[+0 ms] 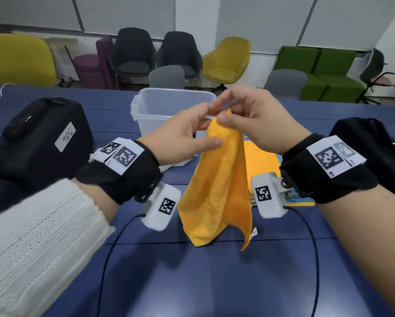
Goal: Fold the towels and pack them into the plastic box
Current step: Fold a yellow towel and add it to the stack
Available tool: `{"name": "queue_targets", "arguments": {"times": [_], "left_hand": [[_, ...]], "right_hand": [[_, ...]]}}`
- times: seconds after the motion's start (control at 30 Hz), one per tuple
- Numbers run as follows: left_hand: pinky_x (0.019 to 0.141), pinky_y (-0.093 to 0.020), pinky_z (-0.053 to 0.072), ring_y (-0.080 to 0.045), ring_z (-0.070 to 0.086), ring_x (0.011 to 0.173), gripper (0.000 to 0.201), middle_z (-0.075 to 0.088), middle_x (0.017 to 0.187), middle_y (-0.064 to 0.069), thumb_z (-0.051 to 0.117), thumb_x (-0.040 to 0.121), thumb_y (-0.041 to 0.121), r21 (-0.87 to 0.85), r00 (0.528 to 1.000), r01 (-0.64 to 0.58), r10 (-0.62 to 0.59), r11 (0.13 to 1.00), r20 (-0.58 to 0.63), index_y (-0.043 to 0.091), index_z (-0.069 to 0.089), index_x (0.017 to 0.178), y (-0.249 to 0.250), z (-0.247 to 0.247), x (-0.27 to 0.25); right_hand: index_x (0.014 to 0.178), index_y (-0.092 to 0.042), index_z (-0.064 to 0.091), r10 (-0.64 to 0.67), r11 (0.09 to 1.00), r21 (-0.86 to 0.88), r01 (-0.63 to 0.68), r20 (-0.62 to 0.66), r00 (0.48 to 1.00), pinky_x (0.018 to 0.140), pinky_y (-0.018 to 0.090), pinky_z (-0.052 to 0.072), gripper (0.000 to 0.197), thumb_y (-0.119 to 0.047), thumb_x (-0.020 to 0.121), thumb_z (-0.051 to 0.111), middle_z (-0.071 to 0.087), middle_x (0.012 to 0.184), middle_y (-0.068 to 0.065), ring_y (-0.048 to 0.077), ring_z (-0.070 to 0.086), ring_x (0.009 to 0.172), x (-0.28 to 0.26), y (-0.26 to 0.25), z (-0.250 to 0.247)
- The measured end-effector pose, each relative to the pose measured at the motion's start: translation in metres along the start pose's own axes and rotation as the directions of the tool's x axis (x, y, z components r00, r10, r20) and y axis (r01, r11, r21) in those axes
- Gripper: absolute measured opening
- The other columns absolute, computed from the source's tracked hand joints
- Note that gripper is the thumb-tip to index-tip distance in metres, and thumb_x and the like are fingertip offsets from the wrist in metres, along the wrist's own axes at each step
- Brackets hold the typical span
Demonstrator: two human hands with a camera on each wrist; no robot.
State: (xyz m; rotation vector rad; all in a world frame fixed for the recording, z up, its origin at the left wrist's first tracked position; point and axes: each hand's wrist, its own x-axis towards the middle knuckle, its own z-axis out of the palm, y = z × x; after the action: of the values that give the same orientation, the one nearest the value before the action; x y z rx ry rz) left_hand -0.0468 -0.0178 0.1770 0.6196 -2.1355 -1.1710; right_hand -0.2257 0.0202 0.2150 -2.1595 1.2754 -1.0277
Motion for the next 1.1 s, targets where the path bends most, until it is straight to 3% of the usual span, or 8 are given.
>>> {"name": "queue_targets", "arguments": {"times": [0.17, 0.27, 0.37, 0.8, 0.87, 0.93, 1.0, 1.1], "left_hand": [[0.078, -0.030, 0.056, -0.019, 0.069, 0.087, 0.024, 0.071, 0.098, -0.011, 0.065, 0.087, 0.023, 0.040, 0.992, 0.121, -0.120, 0.992, -0.037, 0.003, 0.066, 0.102, -0.009, -0.008, -0.007], [0.072, -0.022, 0.053, -0.009, 0.067, 0.077, 0.014, 0.073, 0.086, 0.001, 0.067, 0.087, 0.024, 0.199, 0.979, 0.187, -0.166, 0.962, -0.118, 0.011, 0.070, 0.088, -0.030, -0.032, -0.027], [0.074, -0.040, 0.051, -0.027, 0.063, 0.073, 0.022, 0.069, 0.085, -0.017, 0.071, 0.084, 0.028, 0.293, 0.933, 0.311, -0.232, 0.904, -0.274, 0.006, 0.069, 0.083, -0.050, -0.065, -0.043], [0.058, -0.032, 0.032, -0.018, 0.039, 0.062, 0.014, 0.042, 0.068, -0.002, 0.049, 0.087, 0.011, 0.167, 0.727, 0.527, -0.340, 0.833, -0.596, 0.012, 0.046, 0.073, -0.099, -0.096, -0.048], [0.063, -0.035, 0.038, -0.021, 0.046, 0.069, 0.010, 0.050, 0.074, -0.003, 0.048, 0.089, 0.016, 0.161, 0.688, 0.557, -0.345, 0.815, -0.638, 0.010, 0.054, 0.084, -0.106, -0.098, -0.051], [0.065, -0.036, 0.042, -0.023, 0.050, 0.073, 0.008, 0.055, 0.078, -0.003, 0.050, 0.088, 0.016, 0.188, 0.673, 0.592, -0.353, 0.783, -0.650, 0.012, 0.057, 0.086, -0.113, -0.103, -0.057], [0.063, -0.034, 0.044, -0.027, 0.055, 0.077, 0.007, 0.059, 0.080, -0.005, 0.053, 0.087, 0.012, 0.211, 0.682, 0.604, -0.361, 0.769, -0.636, 0.014, 0.059, 0.086, -0.115, -0.109, -0.063], [0.068, -0.037, 0.048, -0.029, 0.059, 0.084, 0.012, 0.064, 0.088, -0.009, 0.052, 0.088, 0.007, 0.272, 0.672, 0.612, -0.307, 0.742, -0.674, 0.012, 0.064, 0.090, -0.106, -0.119, -0.065]], "right_hand": [[0.087, -0.024, 0.058, -0.004, 0.999, 0.030, 0.012, -0.265, 0.964, 0.057, 0.031, 0.040, 0.016, -0.008, 0.086, 0.060, 0.063, 0.076, 0.013, 0.029, 0.047, 0.063, -0.002, 0.005, -0.012], [0.082, -0.031, 0.055, 0.035, 0.999, 0.005, -0.039, -0.572, 0.820, 0.058, 0.021, 0.037, 0.023, -0.008, 0.083, 0.060, 0.055, 0.070, -0.003, 0.010, 0.046, 0.062, -0.010, 0.022, -0.048], [0.082, -0.030, 0.053, 0.100, 0.993, 0.025, -0.116, -0.692, 0.715, 0.055, 0.018, 0.038, 0.023, -0.008, 0.086, 0.059, 0.047, 0.057, -0.015, 0.000, 0.038, 0.052, -0.021, 0.046, -0.068], [0.106, -0.021, 0.060, 0.427, 0.882, -0.148, -0.447, -0.150, 0.892, 0.077, 0.040, 0.054, 0.015, -0.017, 0.095, 0.050, 0.064, 0.091, 0.004, 0.021, 0.060, 0.083, -0.014, 0.085, 0.013], [0.111, -0.023, 0.059, 0.506, 0.856, -0.240, -0.458, 0.209, 0.837, 0.070, 0.029, 0.052, 0.021, -0.012, 0.094, 0.054, 0.062, 0.084, -0.002, 0.013, 0.058, 0.075, -0.019, 0.077, 0.014], [0.097, -0.025, 0.061, 0.605, 0.790, -0.446, -0.421, 0.454, 0.654, 0.065, 0.021, 0.047, 0.015, -0.011, 0.091, 0.060, 0.057, 0.080, -0.006, 0.009, 0.057, 0.067, -0.023, 0.074, 0.017], [0.082, -0.023, 0.059, 0.647, 0.747, -0.538, -0.390, 0.455, 0.612, 0.063, 0.021, 0.045, 0.014, -0.013, 0.092, 0.059, 0.054, 0.078, -0.004, 0.012, 0.057, 0.065, -0.023, 0.077, 0.018], [0.087, -0.010, 0.058, 0.565, 0.788, -0.395, -0.472, 0.157, 0.810, 0.070, 0.037, 0.051, 0.012, -0.010, 0.095, 0.050, 0.052, 0.080, 0.004, 0.025, 0.055, 0.076, -0.011, 0.092, 0.013]]}}
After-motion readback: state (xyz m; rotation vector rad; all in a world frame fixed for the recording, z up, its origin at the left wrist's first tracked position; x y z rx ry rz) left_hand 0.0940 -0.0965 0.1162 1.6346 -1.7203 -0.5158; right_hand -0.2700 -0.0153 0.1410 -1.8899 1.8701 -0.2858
